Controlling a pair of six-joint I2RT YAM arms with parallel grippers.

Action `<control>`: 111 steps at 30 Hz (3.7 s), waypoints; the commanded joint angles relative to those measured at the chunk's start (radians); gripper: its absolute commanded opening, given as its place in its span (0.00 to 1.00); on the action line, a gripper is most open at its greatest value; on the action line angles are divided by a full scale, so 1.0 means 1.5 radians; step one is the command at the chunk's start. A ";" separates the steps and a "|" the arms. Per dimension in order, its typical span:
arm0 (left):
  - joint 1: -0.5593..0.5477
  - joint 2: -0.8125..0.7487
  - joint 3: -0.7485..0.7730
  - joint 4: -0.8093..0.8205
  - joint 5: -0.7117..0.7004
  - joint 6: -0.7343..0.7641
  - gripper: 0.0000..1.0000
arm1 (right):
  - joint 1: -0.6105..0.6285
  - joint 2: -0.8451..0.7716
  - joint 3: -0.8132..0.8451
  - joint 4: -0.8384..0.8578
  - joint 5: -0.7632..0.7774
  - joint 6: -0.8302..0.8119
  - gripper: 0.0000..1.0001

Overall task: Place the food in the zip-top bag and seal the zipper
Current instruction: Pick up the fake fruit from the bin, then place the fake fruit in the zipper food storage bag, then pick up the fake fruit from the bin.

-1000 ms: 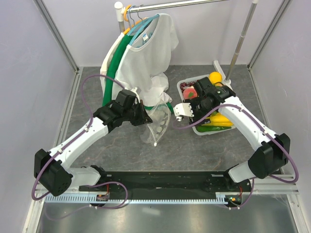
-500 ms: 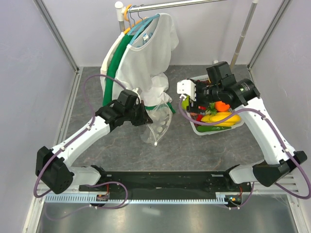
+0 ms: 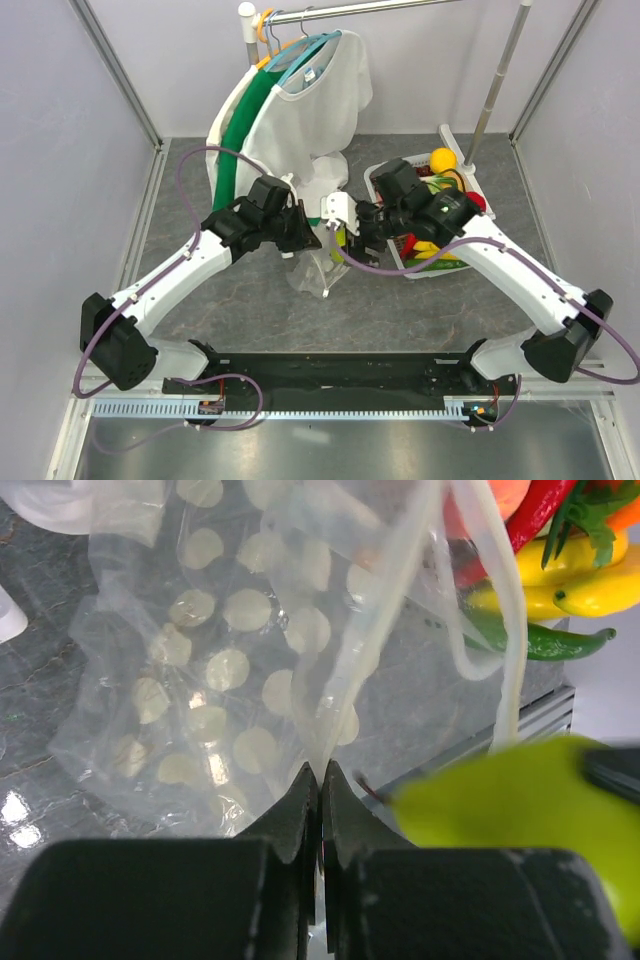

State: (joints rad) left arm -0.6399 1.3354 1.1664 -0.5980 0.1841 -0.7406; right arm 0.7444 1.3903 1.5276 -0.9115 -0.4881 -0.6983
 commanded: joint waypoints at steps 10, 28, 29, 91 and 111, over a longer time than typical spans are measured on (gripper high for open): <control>-0.015 -0.004 0.033 0.006 0.111 -0.026 0.02 | 0.034 0.038 -0.023 0.100 0.118 0.088 0.68; 0.005 -0.022 0.073 0.001 0.066 -0.149 0.02 | 0.043 -0.128 -0.133 0.011 0.038 -0.006 0.88; 0.007 -0.018 0.075 0.004 0.080 -0.140 0.02 | 0.045 -0.129 -0.145 0.019 0.051 -0.023 0.88; 0.002 -0.041 -0.016 0.052 0.045 -0.034 0.02 | -0.569 0.172 0.062 -0.158 0.023 0.096 0.91; 0.002 -0.032 -0.015 0.050 0.046 -0.025 0.02 | -0.562 0.151 0.089 -0.172 0.019 0.094 0.52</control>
State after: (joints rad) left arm -0.6350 1.2800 1.1431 -0.5591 0.2634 -0.8173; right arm -0.1066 1.6489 1.6028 -1.1492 -0.4213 -0.5621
